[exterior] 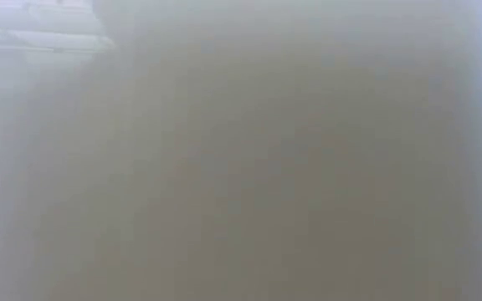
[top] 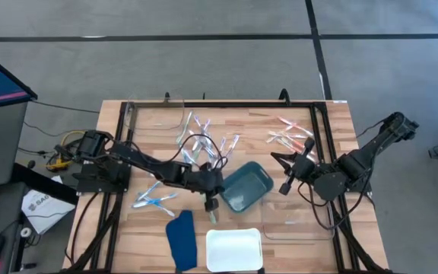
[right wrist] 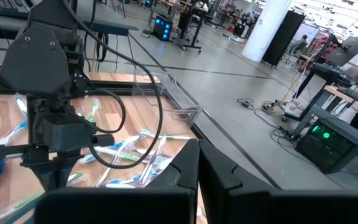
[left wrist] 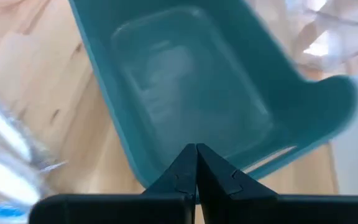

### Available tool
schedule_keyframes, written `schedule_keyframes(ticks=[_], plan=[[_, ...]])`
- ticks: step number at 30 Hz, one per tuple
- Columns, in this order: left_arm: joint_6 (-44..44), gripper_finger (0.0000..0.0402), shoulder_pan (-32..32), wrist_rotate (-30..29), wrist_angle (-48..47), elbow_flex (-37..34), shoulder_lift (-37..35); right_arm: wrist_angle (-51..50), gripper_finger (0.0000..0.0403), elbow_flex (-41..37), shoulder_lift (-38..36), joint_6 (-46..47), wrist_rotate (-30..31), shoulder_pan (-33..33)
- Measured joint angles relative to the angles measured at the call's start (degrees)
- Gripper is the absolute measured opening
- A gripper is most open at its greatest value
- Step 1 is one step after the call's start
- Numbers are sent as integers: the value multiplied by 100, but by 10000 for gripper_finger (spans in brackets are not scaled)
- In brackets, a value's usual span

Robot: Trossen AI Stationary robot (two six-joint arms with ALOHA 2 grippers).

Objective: Pick & Place Toothbrushes
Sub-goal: Adjust the green bin

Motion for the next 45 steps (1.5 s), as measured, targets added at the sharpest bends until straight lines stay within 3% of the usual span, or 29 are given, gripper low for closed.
schedule_keyframes(ticks=[11,17,25,32,45], plan=[[286,1,0,-177,-1278,566,0,-43,0,0,0,2,-24,0],[686,1,37,-284,-1183,930,-21,-44,0,0,0,46,-26,0],[976,1,247,345,-1228,1235,4,-44,0,0,0,48,-31,0],[1020,1,189,366,-927,1289,665,-68,0,0,0,70,-38,0],[976,1,81,362,-2089,1379,850,-146,0,0,1,114,-150,-1]])
